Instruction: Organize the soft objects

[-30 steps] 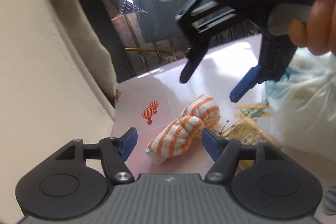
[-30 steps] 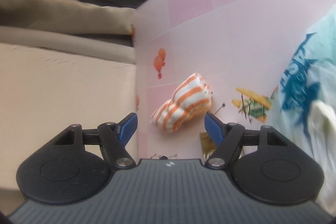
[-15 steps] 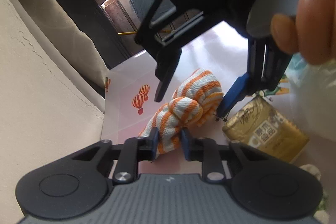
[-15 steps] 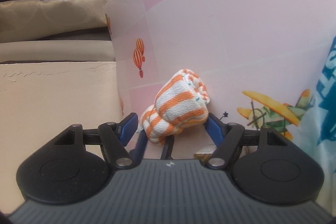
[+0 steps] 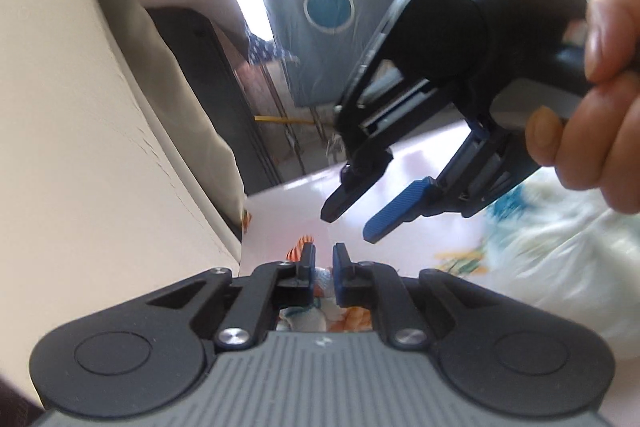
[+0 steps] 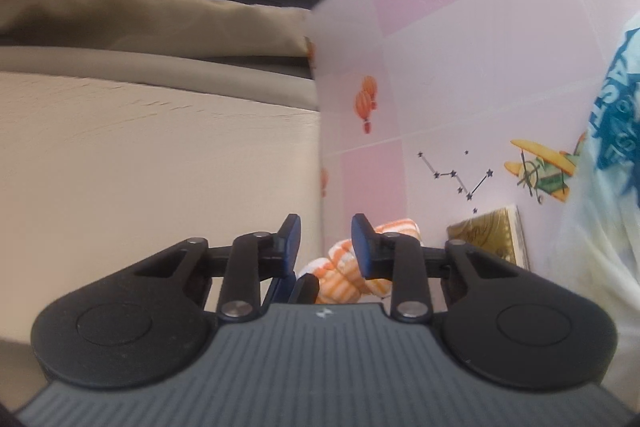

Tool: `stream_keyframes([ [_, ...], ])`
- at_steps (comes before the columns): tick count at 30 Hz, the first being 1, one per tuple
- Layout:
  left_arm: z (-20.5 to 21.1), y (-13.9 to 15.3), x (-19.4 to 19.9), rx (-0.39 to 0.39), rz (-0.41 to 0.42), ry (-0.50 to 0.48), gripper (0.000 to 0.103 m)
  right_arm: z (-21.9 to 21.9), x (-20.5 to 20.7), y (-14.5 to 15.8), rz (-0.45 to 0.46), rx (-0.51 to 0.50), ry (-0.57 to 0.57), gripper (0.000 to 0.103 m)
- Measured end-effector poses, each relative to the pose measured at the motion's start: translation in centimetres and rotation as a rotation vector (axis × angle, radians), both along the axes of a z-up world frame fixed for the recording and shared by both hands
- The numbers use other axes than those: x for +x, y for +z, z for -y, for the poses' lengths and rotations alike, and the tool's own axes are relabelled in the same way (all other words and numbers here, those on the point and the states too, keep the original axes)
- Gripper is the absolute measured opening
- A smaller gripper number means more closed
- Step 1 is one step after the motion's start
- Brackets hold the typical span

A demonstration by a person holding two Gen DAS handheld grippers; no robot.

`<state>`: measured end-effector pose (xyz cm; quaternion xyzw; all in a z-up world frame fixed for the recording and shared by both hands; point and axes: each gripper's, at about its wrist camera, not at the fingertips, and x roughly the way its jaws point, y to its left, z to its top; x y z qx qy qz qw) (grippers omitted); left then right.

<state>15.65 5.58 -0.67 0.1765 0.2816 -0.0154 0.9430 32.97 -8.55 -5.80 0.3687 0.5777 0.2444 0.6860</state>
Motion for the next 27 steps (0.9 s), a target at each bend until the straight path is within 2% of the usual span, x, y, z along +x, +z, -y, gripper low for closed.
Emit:
stream_keyframes([
  [6, 1.4, 3.5, -4.6, -0.074, 0.064, -0.025, 0.009, 4.5, -4.6, 4.2, 0.07, 0.052, -0.019, 0.021],
  [8, 1.6, 3.7, -5.5, -0.1, 0.054, -0.038, 0.009, 6.2, -5.9, 4.9, 0.074, 0.06, -0.032, 0.024],
  [11, 1.5, 2.9, -6.3, -0.09, 0.03, -0.035, 0.01, 8.0, -7.2, 5.2, 0.07, 0.045, -0.047, 0.024],
  [16, -0.6, 0.5, -6.8, -0.117, -0.04, 0.035, 0.007, 8.2, -7.4, 3.5, 0.029, 0.02, -0.044, 0.025],
  [22, -3.7, -0.8, -7.7, -0.172, -0.089, 0.068, 0.007, 3.9, -6.2, 0.3, -0.018, -0.021, 0.023, 0.03],
  [25, -4.6, -1.4, -8.3, -0.246, -0.143, 0.069, 0.013, 2.0, -6.6, -0.5, -0.004, -0.06, 0.076, 0.034],
  [27, -5.0, -1.9, -9.1, -0.291, -0.172, 0.061, 0.015, 1.5, -7.3, -1.0, 0.009, -0.082, 0.101, 0.041],
])
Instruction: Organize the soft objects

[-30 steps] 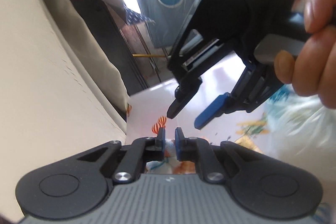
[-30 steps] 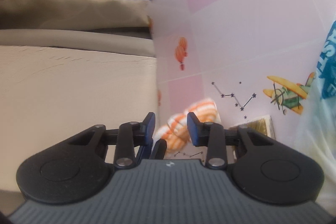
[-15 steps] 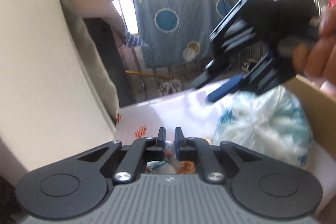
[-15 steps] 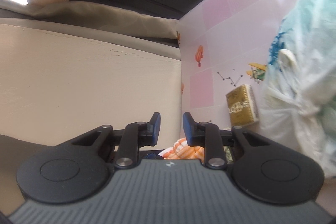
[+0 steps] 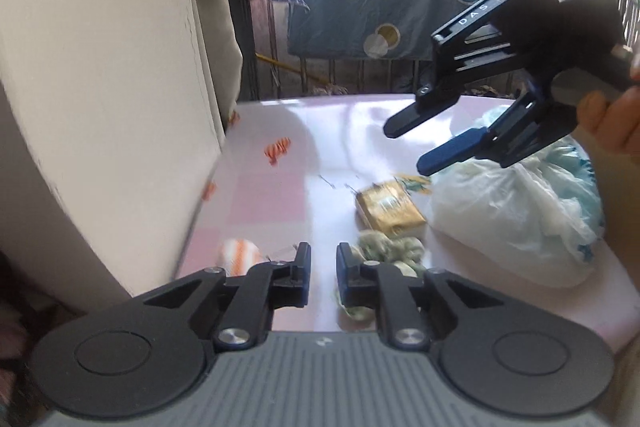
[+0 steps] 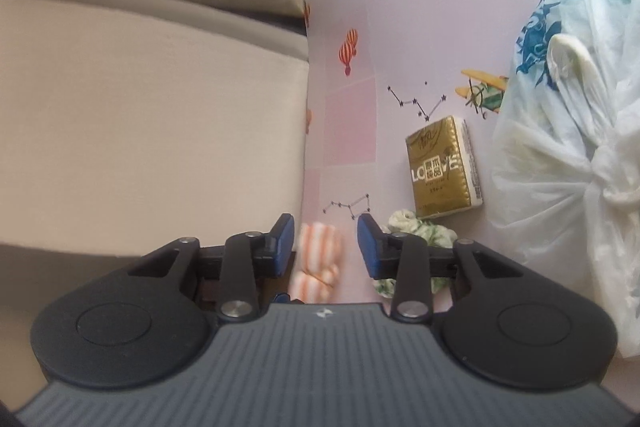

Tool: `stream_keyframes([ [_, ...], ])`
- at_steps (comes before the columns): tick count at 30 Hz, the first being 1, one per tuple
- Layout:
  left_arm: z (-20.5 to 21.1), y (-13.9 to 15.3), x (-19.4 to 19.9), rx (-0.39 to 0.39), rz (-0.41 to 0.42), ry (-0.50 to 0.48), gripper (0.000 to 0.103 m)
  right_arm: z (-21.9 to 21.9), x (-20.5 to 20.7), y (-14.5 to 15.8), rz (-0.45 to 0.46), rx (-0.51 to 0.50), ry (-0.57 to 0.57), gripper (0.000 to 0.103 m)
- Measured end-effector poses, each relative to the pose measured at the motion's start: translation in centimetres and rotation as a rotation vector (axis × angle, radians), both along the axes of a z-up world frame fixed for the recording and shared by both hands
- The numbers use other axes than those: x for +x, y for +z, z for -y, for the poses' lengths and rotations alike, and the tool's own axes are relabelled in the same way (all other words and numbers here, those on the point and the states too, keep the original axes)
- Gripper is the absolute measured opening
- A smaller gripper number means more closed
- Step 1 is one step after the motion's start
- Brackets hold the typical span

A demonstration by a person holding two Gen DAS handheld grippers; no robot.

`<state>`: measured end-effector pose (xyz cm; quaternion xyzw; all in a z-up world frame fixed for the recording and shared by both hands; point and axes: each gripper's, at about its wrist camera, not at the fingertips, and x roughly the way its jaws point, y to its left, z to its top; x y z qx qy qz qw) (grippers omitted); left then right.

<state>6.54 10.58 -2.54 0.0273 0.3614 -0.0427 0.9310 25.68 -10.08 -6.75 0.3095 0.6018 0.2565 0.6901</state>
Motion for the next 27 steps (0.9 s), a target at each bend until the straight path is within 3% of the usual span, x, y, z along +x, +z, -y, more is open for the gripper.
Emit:
stream_keyframes([
  [8, -1.5, -1.0, -3.0, -0.011, -0.033, 0.028, 0.019, 0.1, -3.1, -1.7, -0.02, -0.006, 0.028, 0.048],
  [9, -1.8, -1.1, -3.0, 0.002, -0.033, 0.042, 0.022, -0.3, -3.2, -1.8, -0.025, -0.004, 0.03, 0.049],
  [11, -2.4, -1.3, -2.5, 0.027, -0.038, 0.073, 0.041, -1.7, -2.8, -1.8, -0.035, 0.008, 0.041, 0.05],
  [13, -3.0, -1.8, -1.9, 0.058, -0.065, 0.081, 0.052, -3.7, -2.1, -1.7, -0.036, 0.016, 0.07, 0.053],
  [16, -3.7, -3.3, -0.3, 0.082, -0.14, 0.098, 0.058, -7.7, -0.9, -2.2, -0.039, -0.004, 0.133, 0.058],
  [21, -5.2, -4.6, 2.0, -0.022, -0.199, 0.113, 0.061, -13.3, 1.1, -5.1, -0.061, -0.166, 0.199, 0.06],
  [27, -5.9, -5.5, 3.7, -0.134, -0.263, 0.092, 0.061, -15.3, 1.7, -7.6, -0.088, -0.276, 0.236, 0.06],
])
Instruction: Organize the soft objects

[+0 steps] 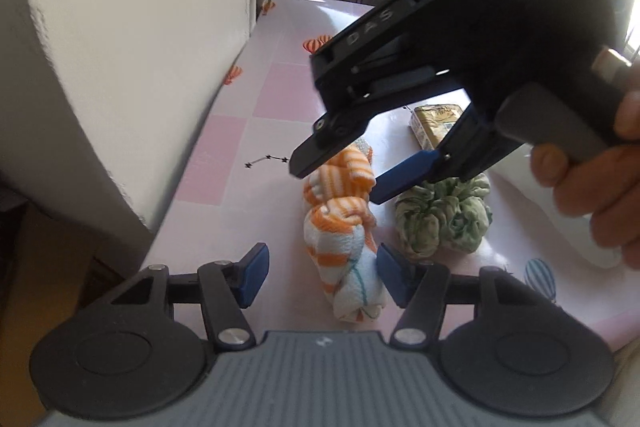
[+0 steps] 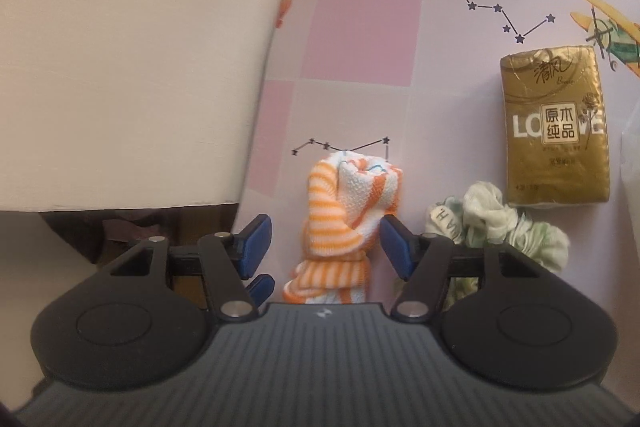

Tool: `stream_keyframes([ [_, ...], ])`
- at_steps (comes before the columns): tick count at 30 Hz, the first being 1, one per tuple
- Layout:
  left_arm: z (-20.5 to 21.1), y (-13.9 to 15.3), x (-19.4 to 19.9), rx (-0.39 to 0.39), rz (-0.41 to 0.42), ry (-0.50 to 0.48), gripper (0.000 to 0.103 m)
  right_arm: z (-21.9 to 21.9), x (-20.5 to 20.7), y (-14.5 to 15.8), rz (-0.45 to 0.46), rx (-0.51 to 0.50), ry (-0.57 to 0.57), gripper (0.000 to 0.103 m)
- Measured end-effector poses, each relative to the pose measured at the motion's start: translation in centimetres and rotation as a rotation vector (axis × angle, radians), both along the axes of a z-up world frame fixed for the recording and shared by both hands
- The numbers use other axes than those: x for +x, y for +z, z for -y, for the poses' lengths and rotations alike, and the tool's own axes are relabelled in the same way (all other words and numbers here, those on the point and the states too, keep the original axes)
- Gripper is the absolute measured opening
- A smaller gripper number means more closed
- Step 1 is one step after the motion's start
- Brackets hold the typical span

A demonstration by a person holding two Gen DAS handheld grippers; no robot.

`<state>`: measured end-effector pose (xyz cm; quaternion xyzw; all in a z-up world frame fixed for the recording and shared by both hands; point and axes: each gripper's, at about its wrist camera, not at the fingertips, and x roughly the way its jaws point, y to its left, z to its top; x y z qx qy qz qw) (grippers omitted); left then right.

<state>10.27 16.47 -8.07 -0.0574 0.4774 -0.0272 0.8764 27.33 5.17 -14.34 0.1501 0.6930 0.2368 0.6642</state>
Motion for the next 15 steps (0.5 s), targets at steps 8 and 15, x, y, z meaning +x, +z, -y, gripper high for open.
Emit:
stream_keyframes([
  [8, 0.8, -0.3, -0.2, 0.013, 0.005, -0.007, 0.027, -0.7, -0.2, -0.6, 0.024, -0.001, 0.006, 0.049],
  [15, 1.7, 3.3, -2.9, 0.046, 0.098, -0.019, 0.027, 1.6, -1.7, 2.3, 0.044, 0.103, -0.03, 0.044],
])
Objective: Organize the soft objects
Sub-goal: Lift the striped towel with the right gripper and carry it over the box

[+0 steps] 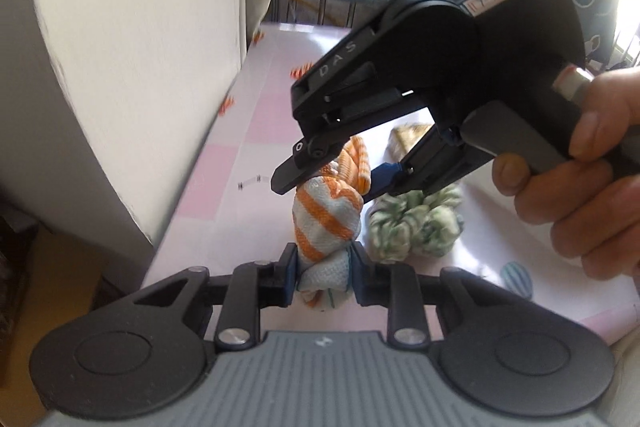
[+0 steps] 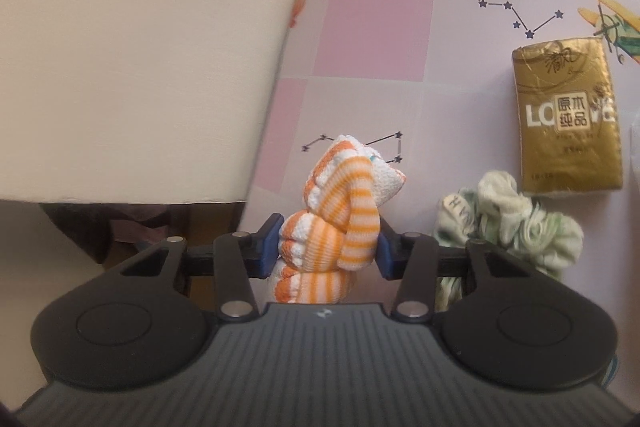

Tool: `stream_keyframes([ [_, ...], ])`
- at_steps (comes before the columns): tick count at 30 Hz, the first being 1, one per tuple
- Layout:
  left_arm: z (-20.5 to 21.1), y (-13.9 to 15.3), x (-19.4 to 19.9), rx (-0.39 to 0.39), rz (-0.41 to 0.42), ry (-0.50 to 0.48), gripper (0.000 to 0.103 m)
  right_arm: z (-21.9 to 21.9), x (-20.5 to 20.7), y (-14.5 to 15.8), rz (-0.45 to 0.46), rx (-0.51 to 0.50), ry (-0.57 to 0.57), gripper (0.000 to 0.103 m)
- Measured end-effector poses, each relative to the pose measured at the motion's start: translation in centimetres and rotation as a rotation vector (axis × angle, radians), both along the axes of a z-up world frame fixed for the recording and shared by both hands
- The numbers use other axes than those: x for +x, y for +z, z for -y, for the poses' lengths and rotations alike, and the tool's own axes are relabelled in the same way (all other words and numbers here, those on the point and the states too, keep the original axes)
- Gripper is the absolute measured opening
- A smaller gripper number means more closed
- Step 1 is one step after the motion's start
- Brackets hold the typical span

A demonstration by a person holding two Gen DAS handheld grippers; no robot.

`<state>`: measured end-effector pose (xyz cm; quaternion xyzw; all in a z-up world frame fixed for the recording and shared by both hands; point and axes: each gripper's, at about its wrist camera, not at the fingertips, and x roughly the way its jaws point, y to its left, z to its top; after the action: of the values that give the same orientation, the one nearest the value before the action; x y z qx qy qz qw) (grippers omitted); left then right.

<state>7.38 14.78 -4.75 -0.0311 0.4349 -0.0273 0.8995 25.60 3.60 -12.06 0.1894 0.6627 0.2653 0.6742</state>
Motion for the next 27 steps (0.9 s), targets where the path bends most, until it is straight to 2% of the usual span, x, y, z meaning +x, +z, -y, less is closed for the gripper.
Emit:
stream_keyframes([
  [4, 1.4, 3.0, -2.1, 0.021, 0.072, -0.028, 0.027, 2.9, -1.4, 3.1, 0.049, 0.087, -0.037, 0.043],
  [8, 4.4, 5.7, -3.5, 0.034, 0.145, -0.092, 0.028, 7.7, -3.4, 6.3, 0.105, 0.17, -0.099, 0.043],
  [11, 6.9, 7.3, -4.8, 0.018, 0.187, -0.167, 0.032, 12.5, -5.4, 8.4, 0.148, 0.213, -0.164, 0.042],
  [14, 9.7, 8.4, -5.5, -0.031, 0.205, -0.261, 0.034, 18.3, -7.3, 10.1, 0.196, 0.238, -0.246, 0.042],
  [15, 10.6, 8.6, -5.5, -0.049, 0.204, -0.291, 0.036, 20.5, -7.9, 10.7, 0.216, 0.241, -0.277, 0.042],
  [17, 12.4, 8.8, -5.5, -0.084, 0.196, -0.348, 0.048, 24.9, -9.3, 11.8, 0.254, 0.246, -0.347, 0.042],
  [19, 14.2, 8.6, -5.4, -0.102, 0.192, -0.385, 0.052, 29.5, -10.6, 12.9, 0.289, 0.253, -0.417, 0.041],
  [24, 17.2, 7.2, -5.0, -0.081, 0.166, -0.399, 0.056, 41.3, -13.9, 16.9, 0.436, 0.174, -0.585, 0.041],
  [27, 18.0, 6.2, -4.5, -0.08, 0.136, -0.387, 0.056, 47.0, -15.4, 19.3, 0.535, 0.015, -0.649, 0.042],
])
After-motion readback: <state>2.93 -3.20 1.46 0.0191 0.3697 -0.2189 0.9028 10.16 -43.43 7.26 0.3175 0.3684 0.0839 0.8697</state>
